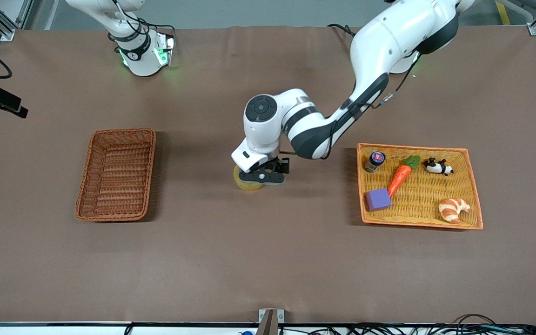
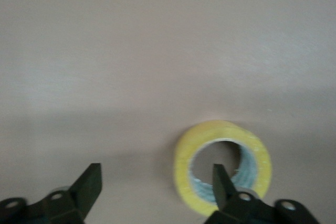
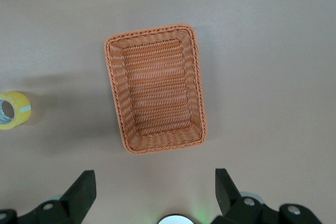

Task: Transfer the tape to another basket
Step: 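Carry the tape roll with the left gripper and set it on the table, then withdraw the left gripper while the right gripper reaches the tape roll, then lower the right gripper over the tape roll and grasp it, then carry the tape roll with the right gripper over the brown basket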

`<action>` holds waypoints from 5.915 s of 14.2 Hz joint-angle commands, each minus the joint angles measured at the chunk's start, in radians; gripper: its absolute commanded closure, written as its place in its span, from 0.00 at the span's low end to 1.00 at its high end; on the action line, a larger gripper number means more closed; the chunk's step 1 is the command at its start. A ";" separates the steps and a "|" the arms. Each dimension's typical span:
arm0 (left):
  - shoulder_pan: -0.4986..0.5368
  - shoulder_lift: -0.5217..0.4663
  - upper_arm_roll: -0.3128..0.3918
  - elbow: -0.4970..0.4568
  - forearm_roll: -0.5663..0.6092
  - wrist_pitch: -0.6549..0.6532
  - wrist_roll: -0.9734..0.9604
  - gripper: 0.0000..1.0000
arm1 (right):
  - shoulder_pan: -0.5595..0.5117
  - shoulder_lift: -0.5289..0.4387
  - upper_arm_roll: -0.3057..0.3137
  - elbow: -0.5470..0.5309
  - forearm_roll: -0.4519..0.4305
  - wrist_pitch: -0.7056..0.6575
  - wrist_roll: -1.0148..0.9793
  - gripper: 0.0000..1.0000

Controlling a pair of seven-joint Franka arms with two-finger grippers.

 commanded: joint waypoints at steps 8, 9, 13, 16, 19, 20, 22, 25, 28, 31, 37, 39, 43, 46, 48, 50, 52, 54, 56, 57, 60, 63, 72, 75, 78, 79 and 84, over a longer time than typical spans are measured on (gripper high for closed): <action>0.091 -0.422 0.279 -0.244 -0.404 -0.051 0.437 0.00 | 0.050 0.087 0.182 -0.021 0.009 0.104 0.128 0.00; 0.083 -0.457 0.326 -0.264 -0.423 -0.048 0.454 0.00 | 0.052 0.114 0.222 -0.021 0.009 0.124 0.165 0.00; 0.092 -0.584 0.457 -0.325 -0.496 -0.034 0.592 0.00 | 0.085 0.287 0.374 -0.029 -0.042 0.296 0.343 0.00; 0.129 -0.712 0.552 -0.400 -0.593 -0.036 0.739 0.00 | 0.133 0.421 0.443 -0.029 -0.118 0.428 0.461 0.00; 0.224 -0.824 0.552 -0.462 -0.596 -0.048 0.866 0.00 | 0.199 0.550 0.475 -0.027 -0.172 0.541 0.590 0.00; 0.261 -0.860 0.551 -0.489 -0.596 -0.048 0.911 0.00 | 0.205 0.580 0.487 -0.027 -0.174 0.566 0.598 0.00; 0.307 -0.936 0.554 -0.543 -0.613 -0.048 0.992 0.00 | 0.211 0.634 0.513 -0.027 -0.175 0.626 0.601 0.00; 0.414 -1.006 0.555 -0.597 -0.717 -0.079 1.019 0.00 | 0.244 0.682 0.518 -0.029 -0.184 0.669 0.601 0.00; 0.419 -0.996 0.552 -0.586 -0.710 -0.130 1.013 0.00 | 0.250 0.687 0.518 -0.081 -0.258 0.710 0.604 0.00; 0.396 -0.968 0.531 -0.553 -0.609 -0.137 0.999 0.00 | 0.251 0.693 0.518 -0.192 -0.276 0.883 0.609 0.00; 0.379 -0.841 0.529 -0.359 -0.616 -0.301 0.950 0.00 | 0.254 0.720 0.517 -0.219 -0.339 0.922 0.609 0.00; 0.382 -0.844 0.517 -0.365 -0.616 -0.303 0.933 0.00 | 0.259 0.725 0.517 -0.219 -0.344 0.928 0.609 0.00; 0.378 -0.850 0.514 -0.384 -0.613 -0.294 0.931 0.00 | 0.267 0.748 0.517 -0.220 -0.410 0.962 0.650 0.00; 0.381 -0.847 0.514 -0.381 -0.605 -0.288 0.931 0.00 | 0.267 0.750 0.515 -0.225 -0.430 0.965 0.663 0.00; 0.385 -0.838 0.514 -0.378 -0.602 -0.269 0.931 0.00 | 0.267 0.763 0.514 -0.222 -0.466 0.970 0.664 0.00; 0.379 -0.827 0.514 -0.385 -0.602 -0.263 0.931 0.00 | 0.265 0.766 0.514 -0.220 -0.477 0.994 0.664 0.02; 0.381 -0.826 0.514 -0.385 -0.602 -0.263 0.931 0.00 | 0.265 0.773 0.514 -0.219 -0.490 1.008 0.661 0.10; 0.376 -0.824 0.514 -0.384 -0.602 -0.263 0.931 0.00 | 0.262 0.773 0.514 -0.219 -0.491 1.005 0.662 0.22; 0.376 -0.813 0.514 -0.382 -0.602 -0.262 0.931 0.00 | 0.264 0.773 0.514 -0.220 -0.491 1.000 0.679 0.42; 0.376 -0.813 0.514 -0.382 -0.602 -0.262 0.931 0.00 | 0.264 0.771 0.514 -0.220 -0.491 0.999 0.692 0.60; 0.382 -0.813 0.513 -0.382 -0.602 -0.262 0.933 0.00 | 0.262 0.769 0.514 -0.213 -0.491 0.999 0.768 0.96; 0.382 -0.813 0.514 -0.381 -0.605 -0.262 0.931 0.00 | 0.242 0.760 0.515 -0.191 -0.491 0.979 0.796 1.00; 0.384 -0.818 0.514 -0.379 -0.604 -0.263 0.931 0.00 | 0.112 0.396 0.388 -0.199 -0.335 0.646 0.566 1.00; 0.390 -0.816 0.516 -0.379 -0.602 -0.263 0.947 0.00 | 0.110 0.308 0.264 -0.226 -0.278 0.582 0.372 1.00; 0.399 -0.818 0.517 -0.379 -0.602 -0.263 0.951 0.00 | 0.109 0.236 0.153 -0.323 -0.263 0.591 0.192 1.00; 0.401 -0.818 0.517 -0.379 -0.602 -0.263 0.951 0.00 | 0.109 0.220 0.121 -0.341 -0.229 0.592 0.135 1.00; 0.399 -0.816 0.517 -0.382 -0.602 -0.263 0.951 0.00 | 0.110 0.144 -0.054 -0.608 -0.128 0.855 -0.135 1.00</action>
